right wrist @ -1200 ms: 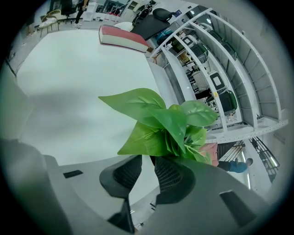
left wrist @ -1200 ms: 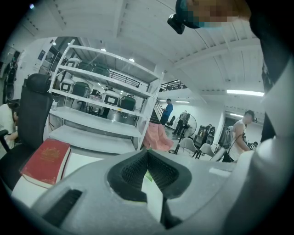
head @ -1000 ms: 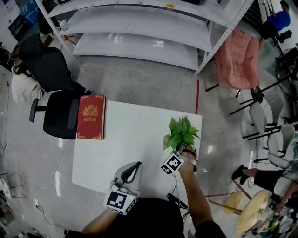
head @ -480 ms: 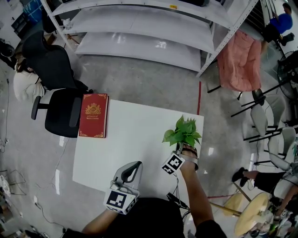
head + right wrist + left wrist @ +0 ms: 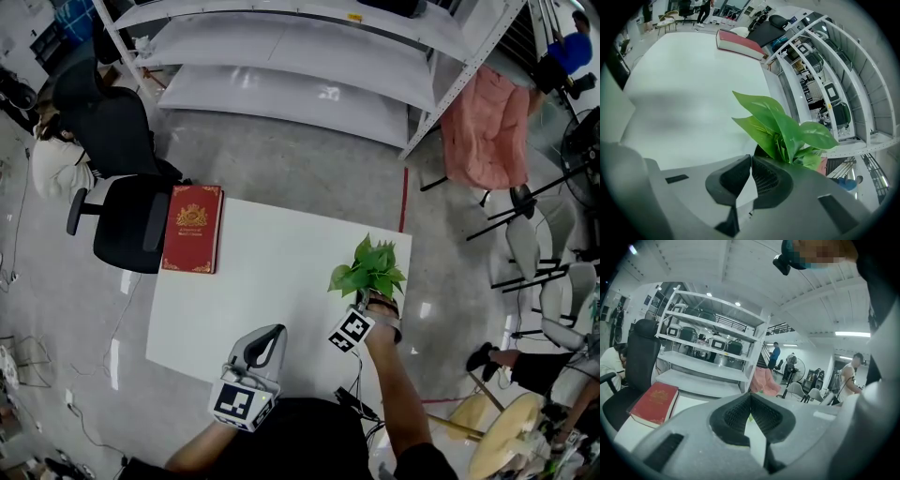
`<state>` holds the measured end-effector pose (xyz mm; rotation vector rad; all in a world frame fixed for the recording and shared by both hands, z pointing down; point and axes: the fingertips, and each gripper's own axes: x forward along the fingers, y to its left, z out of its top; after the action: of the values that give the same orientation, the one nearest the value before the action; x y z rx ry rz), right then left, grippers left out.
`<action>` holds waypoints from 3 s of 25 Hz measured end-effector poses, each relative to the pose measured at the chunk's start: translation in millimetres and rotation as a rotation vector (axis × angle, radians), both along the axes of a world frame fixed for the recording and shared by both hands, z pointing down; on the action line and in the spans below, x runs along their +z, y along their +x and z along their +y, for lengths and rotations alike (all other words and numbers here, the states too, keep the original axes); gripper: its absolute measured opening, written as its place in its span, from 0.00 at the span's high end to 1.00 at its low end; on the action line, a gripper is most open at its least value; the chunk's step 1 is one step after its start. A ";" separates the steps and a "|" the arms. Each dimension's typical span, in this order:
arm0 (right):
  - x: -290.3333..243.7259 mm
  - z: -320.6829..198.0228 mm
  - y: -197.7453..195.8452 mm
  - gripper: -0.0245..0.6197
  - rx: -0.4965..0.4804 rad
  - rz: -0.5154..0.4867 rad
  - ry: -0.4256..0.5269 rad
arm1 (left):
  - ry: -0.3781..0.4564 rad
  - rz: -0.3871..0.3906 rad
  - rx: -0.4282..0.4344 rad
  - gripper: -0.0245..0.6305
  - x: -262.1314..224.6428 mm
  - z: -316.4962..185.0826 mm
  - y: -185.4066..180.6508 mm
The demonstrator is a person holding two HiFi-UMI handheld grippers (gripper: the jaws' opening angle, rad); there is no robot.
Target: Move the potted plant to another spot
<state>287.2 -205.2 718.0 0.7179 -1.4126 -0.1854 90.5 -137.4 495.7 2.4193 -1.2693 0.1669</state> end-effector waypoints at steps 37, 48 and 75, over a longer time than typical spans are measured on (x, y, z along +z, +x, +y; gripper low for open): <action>-20.6 60.6 -77.1 0.93 -0.162 -0.078 -0.087 | 0.046 -0.020 -0.173 0.94 -19.6 60.5 -62.1; -34.0 77.0 -135.2 0.93 -0.127 -0.073 -0.079 | 0.080 -0.013 -0.151 0.94 -32.6 66.1 -136.2; -45.5 107.1 -316.5 0.93 -0.293 -0.112 -0.110 | 0.111 0.033 -0.278 0.94 -32.9 83.6 -289.5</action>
<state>-29.3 -98.2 672.5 0.4336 -1.6199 -0.2973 -199.0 -53.8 462.7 2.2924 -1.6208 -0.0229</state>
